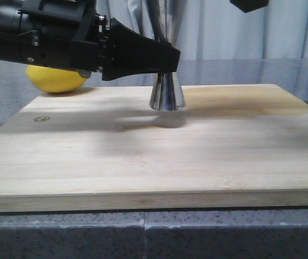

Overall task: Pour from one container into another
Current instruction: 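Tilt the glass beaker with the right gripper, pouring liquid into the jigger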

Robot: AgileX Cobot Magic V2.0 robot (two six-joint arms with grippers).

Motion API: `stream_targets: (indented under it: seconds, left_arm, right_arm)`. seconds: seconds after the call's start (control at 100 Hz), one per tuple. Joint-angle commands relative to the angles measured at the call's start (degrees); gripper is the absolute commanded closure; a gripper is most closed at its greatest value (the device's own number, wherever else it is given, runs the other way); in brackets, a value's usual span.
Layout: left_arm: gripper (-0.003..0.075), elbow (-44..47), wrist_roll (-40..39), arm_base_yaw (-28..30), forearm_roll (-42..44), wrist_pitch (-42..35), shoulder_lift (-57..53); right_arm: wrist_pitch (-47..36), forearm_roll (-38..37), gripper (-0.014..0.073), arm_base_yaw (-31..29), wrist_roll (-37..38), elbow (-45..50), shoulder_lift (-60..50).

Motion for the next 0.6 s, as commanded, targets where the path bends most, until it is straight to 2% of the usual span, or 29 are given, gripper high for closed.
stream_targets:
  seconds: [0.0,0.59]
  left_arm:
    - [0.0713,-1.7,-0.5,-0.6,-3.4,6.7,-2.3]
    - [0.0713,-1.7,-0.6,-0.6,-3.4,6.7,-2.3]
  right_arm:
    - [-2.2,-1.5,0.0398,0.1,-0.1,-2.2,-1.7]
    - [-1.5,-6.7,0.0398,0.1,-0.1,-2.2,-1.7]
